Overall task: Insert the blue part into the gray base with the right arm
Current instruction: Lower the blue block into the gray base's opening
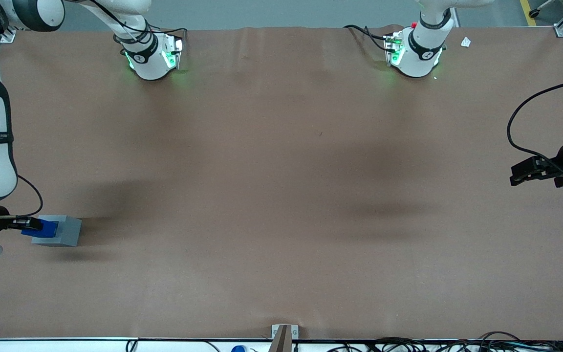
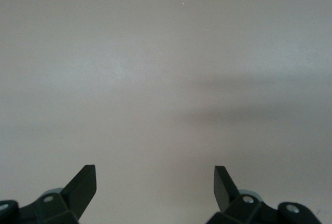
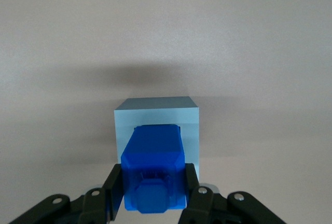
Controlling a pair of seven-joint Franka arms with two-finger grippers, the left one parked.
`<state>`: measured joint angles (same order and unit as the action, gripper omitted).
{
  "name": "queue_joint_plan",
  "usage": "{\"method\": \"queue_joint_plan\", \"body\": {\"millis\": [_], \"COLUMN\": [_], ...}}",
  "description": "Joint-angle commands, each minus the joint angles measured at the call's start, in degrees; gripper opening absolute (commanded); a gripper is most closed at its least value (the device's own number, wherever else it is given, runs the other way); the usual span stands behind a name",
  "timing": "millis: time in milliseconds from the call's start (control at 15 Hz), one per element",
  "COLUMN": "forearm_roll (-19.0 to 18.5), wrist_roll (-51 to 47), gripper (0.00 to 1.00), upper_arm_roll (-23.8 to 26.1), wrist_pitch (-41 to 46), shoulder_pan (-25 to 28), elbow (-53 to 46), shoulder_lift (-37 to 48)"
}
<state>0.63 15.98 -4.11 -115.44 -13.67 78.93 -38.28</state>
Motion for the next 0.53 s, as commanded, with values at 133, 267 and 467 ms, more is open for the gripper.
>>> {"method": "queue_joint_plan", "body": {"millis": [133, 267, 467], "forearm_roll": [-0.9, -0.9, -0.9], "wrist_roll": [0.63, 0.72, 0.72], "gripper": [0.0, 0.0, 0.0], "upper_arm_roll": [0.41, 0.41, 0.41], "wrist_pitch": [0.48, 0.48, 1.36], "shoulder_pan": [-0.21, -0.21, -0.3], "elbow": [0.78, 0.87, 0.87], "shoulder_lift": [1.1, 1.01, 1.01]}}
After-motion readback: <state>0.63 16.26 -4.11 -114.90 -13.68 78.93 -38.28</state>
